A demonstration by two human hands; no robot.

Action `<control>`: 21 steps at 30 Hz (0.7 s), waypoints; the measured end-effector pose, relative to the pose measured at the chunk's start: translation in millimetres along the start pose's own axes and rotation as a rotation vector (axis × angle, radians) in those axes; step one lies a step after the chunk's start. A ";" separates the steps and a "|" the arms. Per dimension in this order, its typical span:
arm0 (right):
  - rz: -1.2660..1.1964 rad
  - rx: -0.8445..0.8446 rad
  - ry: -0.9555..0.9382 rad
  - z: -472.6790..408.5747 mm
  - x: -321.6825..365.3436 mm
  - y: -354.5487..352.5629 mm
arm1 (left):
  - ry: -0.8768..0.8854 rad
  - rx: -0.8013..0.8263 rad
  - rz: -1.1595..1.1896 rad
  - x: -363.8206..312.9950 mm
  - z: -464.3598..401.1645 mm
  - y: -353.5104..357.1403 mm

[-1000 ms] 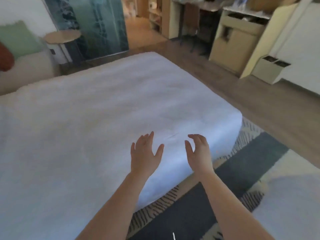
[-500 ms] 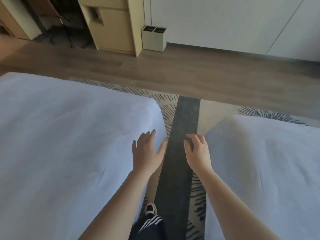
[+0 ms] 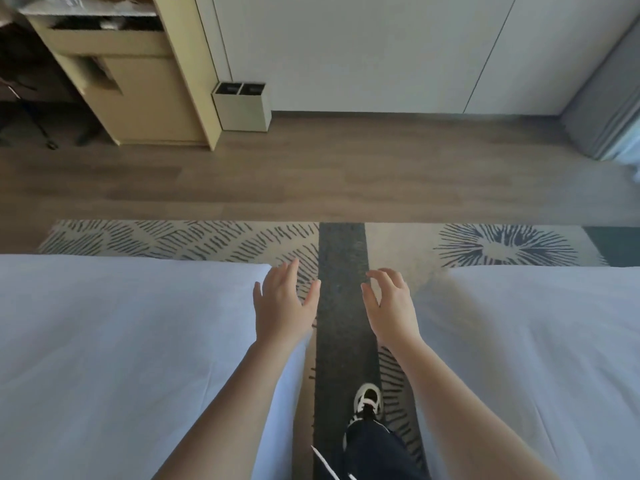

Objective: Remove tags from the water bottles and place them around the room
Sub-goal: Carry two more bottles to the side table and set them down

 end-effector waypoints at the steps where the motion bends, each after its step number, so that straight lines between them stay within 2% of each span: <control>1: 0.000 0.000 -0.013 -18.3 -1.4 -1.0 | 0.013 -0.003 -0.001 -3.1 -17.7 0.3; 6: 0.003 0.022 -0.038 -143.9 -11.8 -7.9 | 0.011 -0.038 0.011 -11.9 -126.8 -1.5; 11: 0.024 0.102 -0.064 -295.9 -7.2 -31.2 | -0.109 -0.074 -0.012 -13.7 -250.9 -19.8; 16: 0.049 0.179 -0.165 -412.6 29.3 -37.2 | -0.231 -0.161 -0.005 -9.7 -350.6 -57.0; 21: 0.059 0.288 -0.267 -493.9 74.6 -6.1 | -0.338 -0.206 0.003 11.8 -415.3 -85.0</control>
Point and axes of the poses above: each hand's wrist, its own z-axis away from the middle knuckle, its own y-axis out of the palm, x = y × z, the point moved 5 cm from there along -z, towards the middle knuckle, and after that the axes turned 9 degrees about x, right-handed, at the moved point
